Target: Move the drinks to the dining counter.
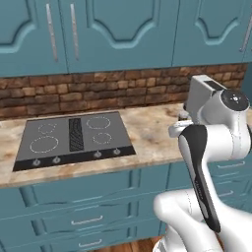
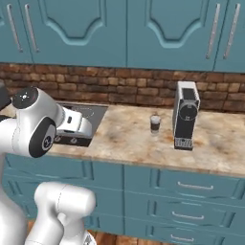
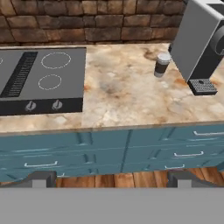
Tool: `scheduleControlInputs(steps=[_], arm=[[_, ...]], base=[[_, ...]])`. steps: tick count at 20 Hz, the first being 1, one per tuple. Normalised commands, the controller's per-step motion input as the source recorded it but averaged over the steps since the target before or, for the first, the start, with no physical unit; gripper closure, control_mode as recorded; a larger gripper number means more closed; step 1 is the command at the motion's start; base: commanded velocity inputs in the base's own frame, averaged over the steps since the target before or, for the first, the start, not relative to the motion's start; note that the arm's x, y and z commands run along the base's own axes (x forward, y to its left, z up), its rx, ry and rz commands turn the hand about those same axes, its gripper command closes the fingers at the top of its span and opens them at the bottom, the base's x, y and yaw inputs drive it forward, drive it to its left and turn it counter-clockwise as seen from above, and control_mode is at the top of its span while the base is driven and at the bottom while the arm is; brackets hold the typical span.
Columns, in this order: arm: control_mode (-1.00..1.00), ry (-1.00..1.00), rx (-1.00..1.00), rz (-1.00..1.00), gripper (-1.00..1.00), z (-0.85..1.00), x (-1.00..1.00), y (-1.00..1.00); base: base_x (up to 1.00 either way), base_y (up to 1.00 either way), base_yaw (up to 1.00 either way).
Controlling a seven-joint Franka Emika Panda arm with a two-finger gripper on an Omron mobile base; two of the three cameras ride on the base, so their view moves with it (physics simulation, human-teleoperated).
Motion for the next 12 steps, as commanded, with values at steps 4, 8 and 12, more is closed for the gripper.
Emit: scheduleControlInputs(steps=[4,8,12], arm=[[1.0,0.0,0.0,0.0,-1.0,0.0,0.0,0.0],[1.0,0.0,0.0,0.0,-1.0,0.0,0.0,0.0],[1.0,0.0,0.0,0.0,-1.0,0.0,0.0,0.0]], base=[[0.12,0.01,-0.27],[0.36,0.0,-0.22],[0.51,0.0,-0.16]])
